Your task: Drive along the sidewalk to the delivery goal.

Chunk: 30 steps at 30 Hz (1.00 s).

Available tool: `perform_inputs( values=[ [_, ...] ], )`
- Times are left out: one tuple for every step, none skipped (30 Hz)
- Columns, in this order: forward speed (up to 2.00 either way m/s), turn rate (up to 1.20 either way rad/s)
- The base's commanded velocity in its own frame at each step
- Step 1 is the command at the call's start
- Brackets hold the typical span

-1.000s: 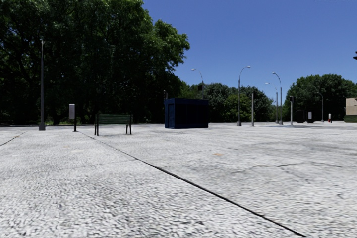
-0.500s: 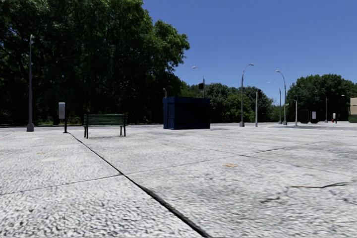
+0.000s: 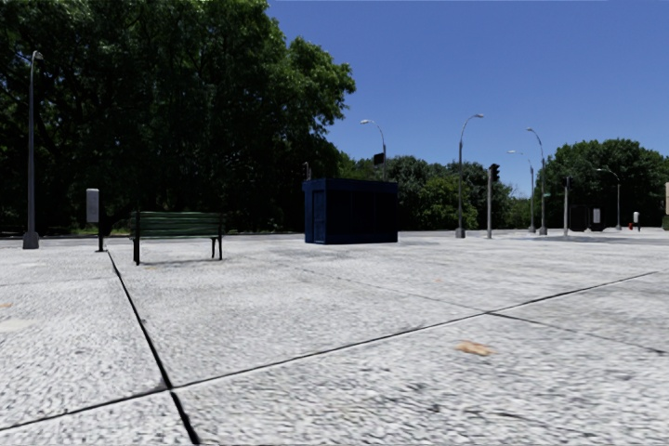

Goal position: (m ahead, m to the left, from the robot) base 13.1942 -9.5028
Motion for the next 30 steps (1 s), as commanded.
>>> perform_inputs(
  values=[
    [2.0, 0.0],
    [2.0, 0.0],
    [2.0, 0.0],
    [2.0, 0.0],
    [2.0, 0.0],
    [2.0, 0.0],
    [2.0, 0.0],
    [2.0, 0.0],
    [2.0, 0.0],
    [2.0, 0.0],
    [2.0, 0.0],
    [2.0, 0.0],
    [2.0, 0.0],
    [2.0, 0.0],
    [2.0, 0.0],
    [2.0, 0.0],
    [2.0, 0.0],
    [2.0, 0.0],
    [2.0, 0.0],
    [2.0, 0.0],
    [2.0, 0.0],
    [2.0, 0.0],
    [2.0, 0.0],
    [2.0, 0.0],
    [2.0, 0.0],
    [2.0, 0.0],
    [2.0, 0.0],
    [2.0, 0.0],
    [2.0, 0.0],
    [2.0, 0.0]
  ],
)
